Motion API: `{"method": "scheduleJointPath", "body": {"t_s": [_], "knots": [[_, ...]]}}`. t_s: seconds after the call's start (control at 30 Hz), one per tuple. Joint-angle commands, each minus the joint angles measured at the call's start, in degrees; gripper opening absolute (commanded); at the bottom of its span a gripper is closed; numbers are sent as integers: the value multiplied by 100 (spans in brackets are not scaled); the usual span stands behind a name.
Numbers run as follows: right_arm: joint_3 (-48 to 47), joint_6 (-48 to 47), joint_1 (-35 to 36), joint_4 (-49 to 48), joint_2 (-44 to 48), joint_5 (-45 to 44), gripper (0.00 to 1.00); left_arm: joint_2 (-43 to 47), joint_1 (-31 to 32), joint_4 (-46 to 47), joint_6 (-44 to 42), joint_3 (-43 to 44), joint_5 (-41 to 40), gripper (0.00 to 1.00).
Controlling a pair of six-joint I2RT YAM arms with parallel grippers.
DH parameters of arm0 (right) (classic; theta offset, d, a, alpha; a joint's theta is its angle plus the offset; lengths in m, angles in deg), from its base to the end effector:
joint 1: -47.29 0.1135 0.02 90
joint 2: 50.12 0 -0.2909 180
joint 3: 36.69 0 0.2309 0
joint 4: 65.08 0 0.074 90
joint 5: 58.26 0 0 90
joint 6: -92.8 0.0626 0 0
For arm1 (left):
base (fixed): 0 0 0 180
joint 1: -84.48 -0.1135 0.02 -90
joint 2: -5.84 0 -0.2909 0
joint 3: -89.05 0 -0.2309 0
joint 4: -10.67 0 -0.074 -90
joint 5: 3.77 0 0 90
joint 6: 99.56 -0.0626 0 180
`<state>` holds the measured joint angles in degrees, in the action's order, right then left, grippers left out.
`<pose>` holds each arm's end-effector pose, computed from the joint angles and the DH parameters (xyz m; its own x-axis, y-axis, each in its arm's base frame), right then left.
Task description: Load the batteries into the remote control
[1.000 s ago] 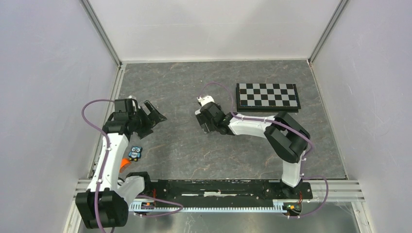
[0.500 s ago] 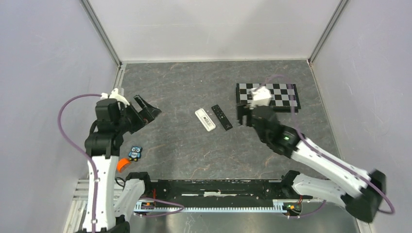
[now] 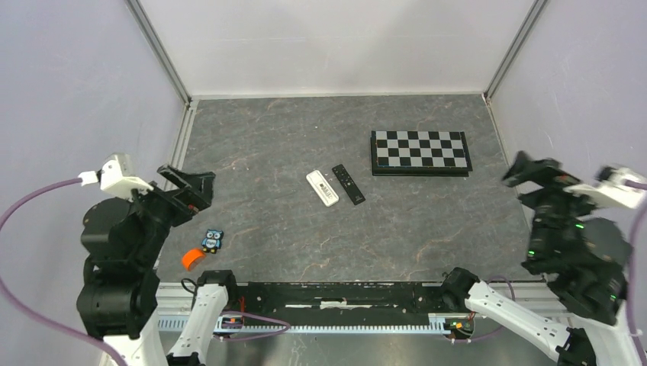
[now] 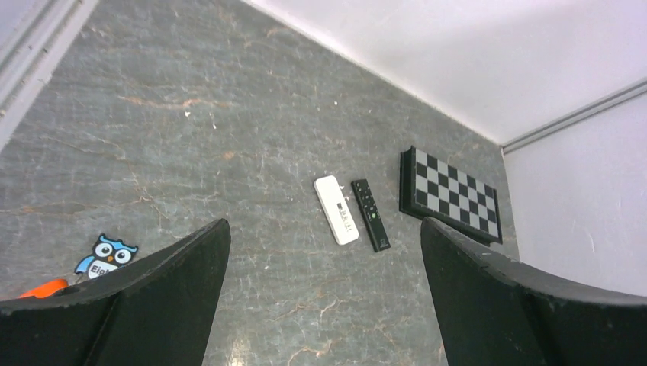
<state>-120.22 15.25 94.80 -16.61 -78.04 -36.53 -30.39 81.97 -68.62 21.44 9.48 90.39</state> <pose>0.0360 -0.0468 0.4523 0.1573 0.2899 -0.9440 0.3233 0.8881 0.3267 0.0178 -0.0038 0.4578 -0.2365 -0.5245 -0.8179 -0.1114 0.8508 -0.5135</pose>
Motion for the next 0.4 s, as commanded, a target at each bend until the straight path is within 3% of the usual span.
{"method": "scheduleJointPath", "body": {"t_s": [0.0, 0.13, 0.37], "knots": [[-601, -1112, 4, -413, 209, -745, 98, 117, 3, -406, -249, 608, -348, 100], [-773, -1564, 3, -780, 435, -756, 98, 233, -4, -454, -265, 856, -225, 100], [-864, -1575, 3, -736, 447, -609, 98, 359, -9, -695, -184, 951, -315, 100]]}}
